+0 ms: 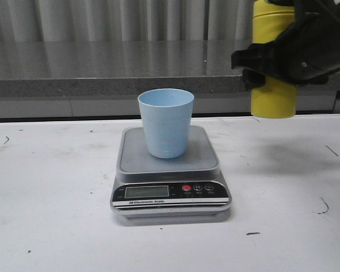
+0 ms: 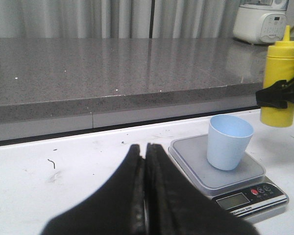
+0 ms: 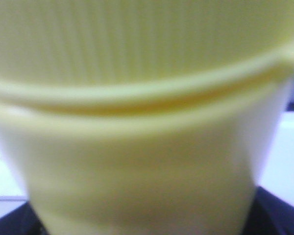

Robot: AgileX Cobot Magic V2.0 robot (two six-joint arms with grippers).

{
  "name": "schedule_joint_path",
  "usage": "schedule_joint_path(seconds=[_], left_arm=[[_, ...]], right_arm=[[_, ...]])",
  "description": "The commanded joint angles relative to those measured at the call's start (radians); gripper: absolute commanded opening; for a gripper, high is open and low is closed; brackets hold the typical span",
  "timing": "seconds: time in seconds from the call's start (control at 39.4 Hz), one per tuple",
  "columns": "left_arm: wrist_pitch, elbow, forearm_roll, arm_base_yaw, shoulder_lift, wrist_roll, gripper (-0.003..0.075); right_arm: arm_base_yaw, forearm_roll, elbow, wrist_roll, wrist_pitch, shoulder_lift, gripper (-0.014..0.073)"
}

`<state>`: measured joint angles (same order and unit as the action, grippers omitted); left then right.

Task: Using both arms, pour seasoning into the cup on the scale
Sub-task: 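Turn the bottle upright and lower it to the table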

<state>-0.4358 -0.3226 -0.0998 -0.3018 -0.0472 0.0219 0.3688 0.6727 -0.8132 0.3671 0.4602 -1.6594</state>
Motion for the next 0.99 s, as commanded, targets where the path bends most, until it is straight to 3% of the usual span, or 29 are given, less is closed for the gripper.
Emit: schedule_joint_path(seconds=[0.0, 0.18, 0.43, 0.81, 0.96], left_arm=[[0.086, -0.025, -0.013, 0.003, -0.012, -0.012, -0.0020], [0.086, -0.025, -0.013, 0.003, -0.012, -0.012, -0.0020], [0.086, -0.025, -0.013, 0.003, -0.012, -0.012, -0.0020], [0.086, -0.025, -0.013, 0.003, -0.012, -0.012, -0.0020], [0.086, -0.025, -0.013, 0.003, -0.012, -0.012, -0.0020]], right_arm=[[0.012, -0.100, 0.074, -0.134, 0.222, 0.066, 0.0182], [0.016, -0.300, 0.197, -0.286, 0.433, -0.007, 0.0182], [0.016, -0.307, 0.210, -0.292, 0.628, -0.159, 0.0182], [0.016, -0.372, 0.231, -0.292, 0.633, -0.178, 0.0190], [0.016, -0.372, 0.255, -0.292, 0.652, -0.178, 0.0335]])
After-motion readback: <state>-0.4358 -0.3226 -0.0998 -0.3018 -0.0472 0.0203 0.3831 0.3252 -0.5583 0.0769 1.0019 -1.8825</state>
